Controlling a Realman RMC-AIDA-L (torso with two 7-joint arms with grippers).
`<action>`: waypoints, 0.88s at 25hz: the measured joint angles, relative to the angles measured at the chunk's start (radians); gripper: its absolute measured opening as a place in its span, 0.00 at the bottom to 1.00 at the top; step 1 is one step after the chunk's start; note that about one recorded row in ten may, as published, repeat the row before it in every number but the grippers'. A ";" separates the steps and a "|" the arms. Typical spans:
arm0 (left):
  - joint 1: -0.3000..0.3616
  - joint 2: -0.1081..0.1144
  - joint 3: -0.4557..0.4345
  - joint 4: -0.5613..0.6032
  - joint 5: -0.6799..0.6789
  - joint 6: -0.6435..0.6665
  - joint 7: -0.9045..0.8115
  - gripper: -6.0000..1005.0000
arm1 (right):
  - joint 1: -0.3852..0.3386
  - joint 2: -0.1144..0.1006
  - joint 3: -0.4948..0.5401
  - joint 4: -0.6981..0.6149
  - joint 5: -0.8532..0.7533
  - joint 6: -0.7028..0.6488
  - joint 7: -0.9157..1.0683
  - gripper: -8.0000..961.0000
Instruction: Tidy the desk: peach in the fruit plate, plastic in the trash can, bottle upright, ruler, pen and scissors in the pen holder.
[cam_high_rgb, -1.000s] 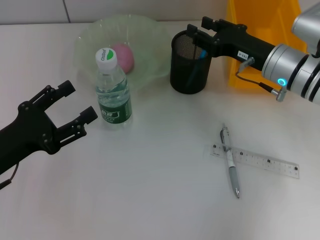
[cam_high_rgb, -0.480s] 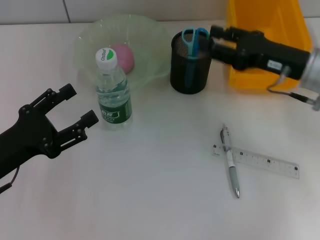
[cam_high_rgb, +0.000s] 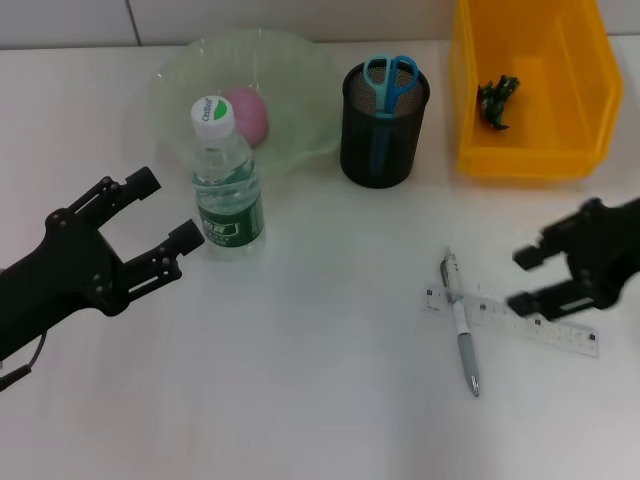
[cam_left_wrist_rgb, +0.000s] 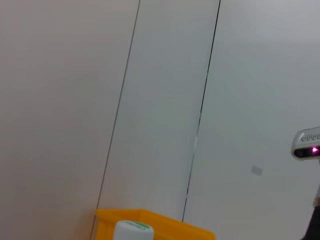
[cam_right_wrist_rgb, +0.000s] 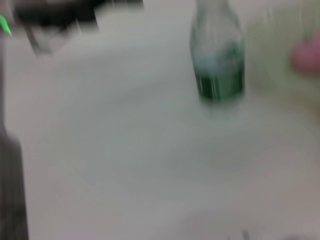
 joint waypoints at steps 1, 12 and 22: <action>-0.001 -0.002 0.000 0.001 0.000 -0.001 -0.002 0.86 | 0.010 0.012 -0.013 -0.063 -0.119 -0.039 0.015 0.61; -0.022 -0.006 0.001 -0.004 0.000 -0.013 -0.007 0.86 | 0.045 0.014 -0.215 -0.038 -0.287 0.018 0.064 0.61; -0.027 -0.014 0.004 -0.005 0.000 -0.017 -0.006 0.86 | 0.042 0.018 -0.390 0.027 -0.249 0.208 0.084 0.59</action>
